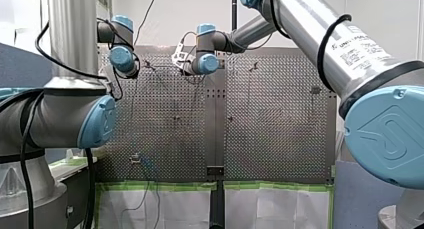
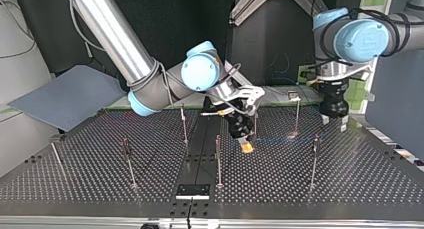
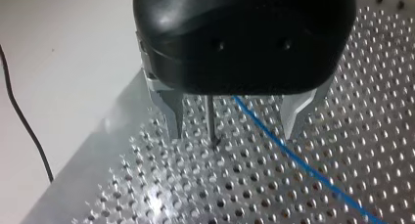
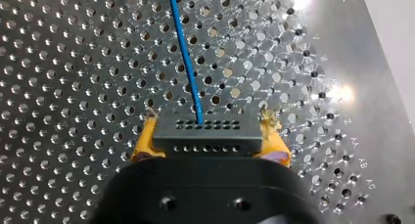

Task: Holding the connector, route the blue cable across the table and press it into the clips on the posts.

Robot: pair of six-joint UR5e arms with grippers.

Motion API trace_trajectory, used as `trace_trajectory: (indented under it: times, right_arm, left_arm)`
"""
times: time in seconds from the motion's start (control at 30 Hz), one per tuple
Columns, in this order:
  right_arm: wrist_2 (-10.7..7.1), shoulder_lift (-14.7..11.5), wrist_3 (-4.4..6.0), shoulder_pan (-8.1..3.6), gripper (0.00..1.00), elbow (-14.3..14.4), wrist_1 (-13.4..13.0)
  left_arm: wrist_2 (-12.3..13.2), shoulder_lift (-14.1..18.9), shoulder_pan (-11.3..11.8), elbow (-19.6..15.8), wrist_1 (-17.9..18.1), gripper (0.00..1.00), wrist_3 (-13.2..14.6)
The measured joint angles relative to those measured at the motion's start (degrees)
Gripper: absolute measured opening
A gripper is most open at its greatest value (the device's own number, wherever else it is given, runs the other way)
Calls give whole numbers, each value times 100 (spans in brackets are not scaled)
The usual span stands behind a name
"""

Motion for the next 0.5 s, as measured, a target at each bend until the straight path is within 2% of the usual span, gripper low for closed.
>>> trace_trajectory:
  times: [0.13,0.33,0.5]
  right_arm:
    - [30,3,0,-12,0,0,3]
    - [41,13,0,-22,0,0,11]
    - [45,23,0,-26,0,0,27]
  left_arm:
    - [139,193,-38,-3,-192,98,28]
    - [445,501,-127,-5,-511,98,285]
    - [638,536,-205,-2,-636,98,502]
